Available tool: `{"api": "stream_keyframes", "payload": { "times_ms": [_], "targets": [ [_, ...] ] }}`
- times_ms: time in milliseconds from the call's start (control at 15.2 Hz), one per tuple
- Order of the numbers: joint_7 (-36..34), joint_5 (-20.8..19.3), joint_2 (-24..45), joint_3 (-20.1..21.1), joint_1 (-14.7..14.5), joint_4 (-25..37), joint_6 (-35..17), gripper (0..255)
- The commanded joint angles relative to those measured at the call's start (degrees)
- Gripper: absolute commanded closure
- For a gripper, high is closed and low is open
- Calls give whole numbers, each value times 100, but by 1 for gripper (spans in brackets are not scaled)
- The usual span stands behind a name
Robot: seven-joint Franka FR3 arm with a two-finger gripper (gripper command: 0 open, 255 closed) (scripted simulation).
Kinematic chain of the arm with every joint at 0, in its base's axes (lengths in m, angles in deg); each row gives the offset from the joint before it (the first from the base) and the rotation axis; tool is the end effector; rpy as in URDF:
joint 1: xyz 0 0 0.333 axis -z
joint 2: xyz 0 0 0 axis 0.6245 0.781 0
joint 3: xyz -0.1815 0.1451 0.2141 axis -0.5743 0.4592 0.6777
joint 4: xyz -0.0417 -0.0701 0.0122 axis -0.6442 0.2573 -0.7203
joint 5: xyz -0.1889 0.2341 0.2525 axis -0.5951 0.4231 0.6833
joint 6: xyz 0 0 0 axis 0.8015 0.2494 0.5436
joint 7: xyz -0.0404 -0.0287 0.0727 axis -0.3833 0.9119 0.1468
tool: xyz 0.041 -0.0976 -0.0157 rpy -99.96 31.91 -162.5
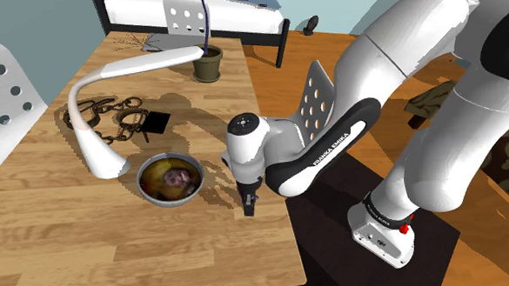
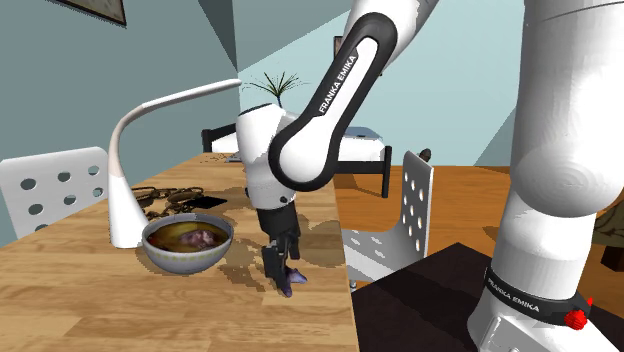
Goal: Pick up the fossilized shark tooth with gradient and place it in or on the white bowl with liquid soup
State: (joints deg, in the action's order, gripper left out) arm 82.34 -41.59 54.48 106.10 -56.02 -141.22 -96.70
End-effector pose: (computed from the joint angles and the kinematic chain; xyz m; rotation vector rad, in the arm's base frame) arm 0.3149 0.3227 0.2277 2.7991 1.1901 -0.1843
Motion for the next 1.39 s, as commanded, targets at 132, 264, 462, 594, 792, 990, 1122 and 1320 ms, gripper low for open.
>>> {"api": "stream_keyframes", "payload": {
  "times_ms": [132,264,462,594,792,990,1122,1320],
  "targets": [
    [-27,-45,44,-15,-2,-15,-56,0],
    [-27,-45,44,-15,-2,-15,-56,0],
    [-26,-45,43,-15,-2,-15,-56,255],
    [-26,-45,43,-15,-2,-15,-56,255],
    [-26,-51,50,-18,0,-12,-58,255],
    [-27,-52,51,-19,0,-12,-59,255],
    [-27,-52,51,-19,0,-12,-59,0],
    [-1356,835,-232,-196,181,-163,-782,0]
  ]
}}
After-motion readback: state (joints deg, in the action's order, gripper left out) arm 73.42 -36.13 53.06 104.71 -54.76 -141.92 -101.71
